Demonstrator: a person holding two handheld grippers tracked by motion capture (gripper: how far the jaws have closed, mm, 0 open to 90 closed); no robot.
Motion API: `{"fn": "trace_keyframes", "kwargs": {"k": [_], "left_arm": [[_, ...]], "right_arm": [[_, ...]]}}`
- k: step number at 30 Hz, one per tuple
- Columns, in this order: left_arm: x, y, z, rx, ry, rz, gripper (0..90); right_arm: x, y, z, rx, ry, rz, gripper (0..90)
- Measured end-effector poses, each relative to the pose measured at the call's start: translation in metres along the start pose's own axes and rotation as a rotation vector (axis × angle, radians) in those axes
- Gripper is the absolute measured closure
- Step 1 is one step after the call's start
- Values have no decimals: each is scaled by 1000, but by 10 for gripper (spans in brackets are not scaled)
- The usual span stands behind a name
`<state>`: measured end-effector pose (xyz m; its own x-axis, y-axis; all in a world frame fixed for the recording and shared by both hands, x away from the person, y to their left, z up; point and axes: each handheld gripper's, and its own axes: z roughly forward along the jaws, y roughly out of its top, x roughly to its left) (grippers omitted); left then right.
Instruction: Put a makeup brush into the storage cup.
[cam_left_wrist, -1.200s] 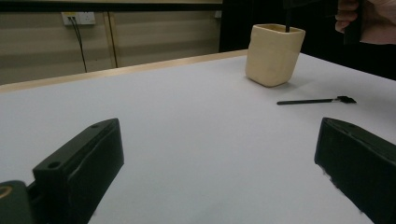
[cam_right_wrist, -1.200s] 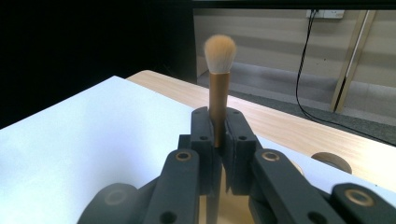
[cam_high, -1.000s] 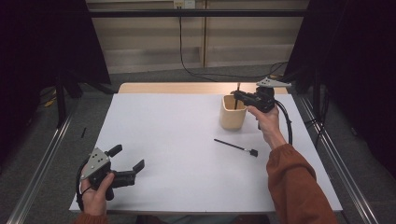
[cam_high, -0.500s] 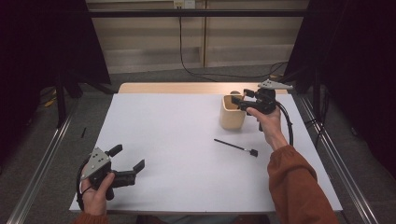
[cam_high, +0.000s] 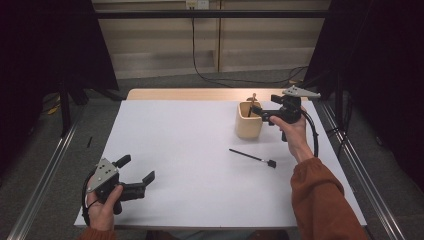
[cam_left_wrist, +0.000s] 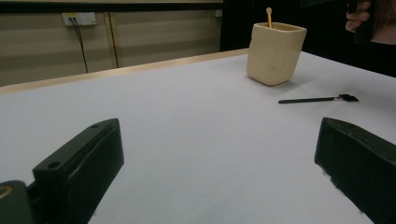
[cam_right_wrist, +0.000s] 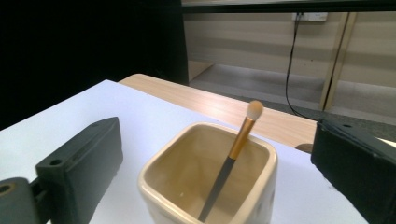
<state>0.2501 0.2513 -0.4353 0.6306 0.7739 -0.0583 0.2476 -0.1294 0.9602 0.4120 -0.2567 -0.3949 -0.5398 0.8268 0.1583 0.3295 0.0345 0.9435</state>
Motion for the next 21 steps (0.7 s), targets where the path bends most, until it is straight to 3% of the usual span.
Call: {"fn": "trace_keyframes", "kwargs": {"k": [7,21], "left_arm": [[-1,1,0,-1,-2,1,13],[0,1,-1,-2,9,-4,14]], "right_arm": [[4,-3,-9,-13,22,3,1],[10,-14,-38,-44,14,-6,11]]}}
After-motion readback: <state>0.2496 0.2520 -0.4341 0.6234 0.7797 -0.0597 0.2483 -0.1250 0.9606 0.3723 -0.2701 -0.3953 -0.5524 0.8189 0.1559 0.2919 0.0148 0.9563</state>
